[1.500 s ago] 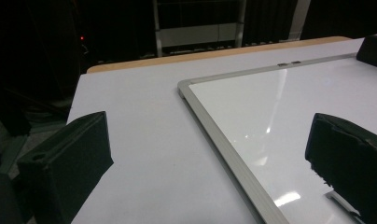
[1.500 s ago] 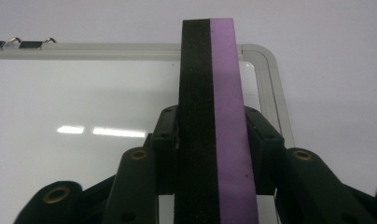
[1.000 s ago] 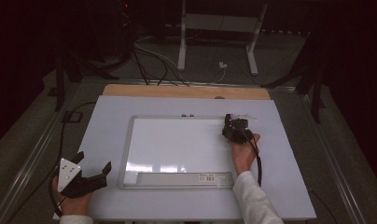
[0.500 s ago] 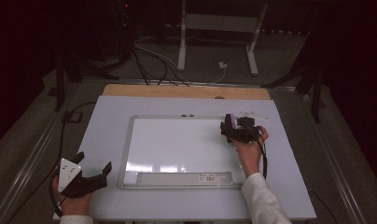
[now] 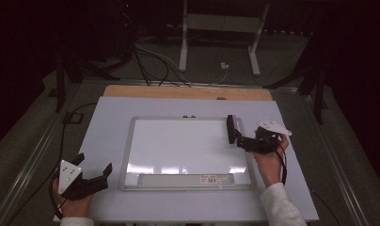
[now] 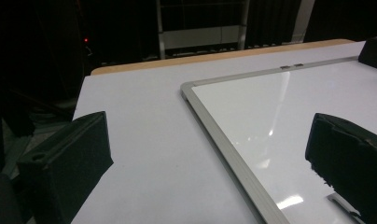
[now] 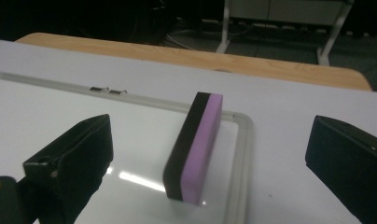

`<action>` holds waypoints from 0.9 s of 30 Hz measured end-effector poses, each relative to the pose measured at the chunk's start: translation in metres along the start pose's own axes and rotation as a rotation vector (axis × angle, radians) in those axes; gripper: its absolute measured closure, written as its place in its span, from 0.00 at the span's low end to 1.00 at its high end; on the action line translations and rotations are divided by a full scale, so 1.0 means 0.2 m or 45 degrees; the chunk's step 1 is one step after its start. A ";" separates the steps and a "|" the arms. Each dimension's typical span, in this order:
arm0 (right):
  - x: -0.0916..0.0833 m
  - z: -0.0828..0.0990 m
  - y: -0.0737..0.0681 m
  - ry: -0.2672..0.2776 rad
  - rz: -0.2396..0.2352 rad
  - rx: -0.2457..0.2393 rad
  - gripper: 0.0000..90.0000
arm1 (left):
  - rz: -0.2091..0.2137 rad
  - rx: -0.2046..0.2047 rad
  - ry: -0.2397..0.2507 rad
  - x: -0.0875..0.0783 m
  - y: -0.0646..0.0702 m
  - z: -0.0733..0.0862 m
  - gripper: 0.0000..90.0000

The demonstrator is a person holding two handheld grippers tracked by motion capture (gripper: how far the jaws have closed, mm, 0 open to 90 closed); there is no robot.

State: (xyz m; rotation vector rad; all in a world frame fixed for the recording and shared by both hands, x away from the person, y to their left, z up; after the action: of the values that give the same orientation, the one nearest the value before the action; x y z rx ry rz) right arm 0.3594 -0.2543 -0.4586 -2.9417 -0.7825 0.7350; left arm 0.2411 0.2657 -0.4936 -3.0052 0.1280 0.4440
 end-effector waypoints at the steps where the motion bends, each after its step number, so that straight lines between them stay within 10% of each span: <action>1: -0.02 0.01 0.00 0.007 -0.011 -0.004 0.02 | 0.000 -0.001 0.000 0.00 0.00 0.00 0.01; 27: -0.33 0.31 0.01 0.127 -0.146 -0.049 0.02 | -0.023 -0.017 0.054 -0.03 -0.01 -0.03 0.01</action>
State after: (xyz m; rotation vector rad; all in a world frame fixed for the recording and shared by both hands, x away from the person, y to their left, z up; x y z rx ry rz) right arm 0.2836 -0.2943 -0.4850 -2.9100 -0.9575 0.5672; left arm 0.2366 0.2669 -0.4848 -3.0274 0.1020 0.3811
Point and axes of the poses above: each handheld gripper's, and its own axes: x roughly forward along the jaws, z roughly out of its underside, y roughly to its right, the point moved 3 cm from there along x, roughly forward along the jaws, and after that the axes turned 12 degrees about -z, right-handed, at the moved point
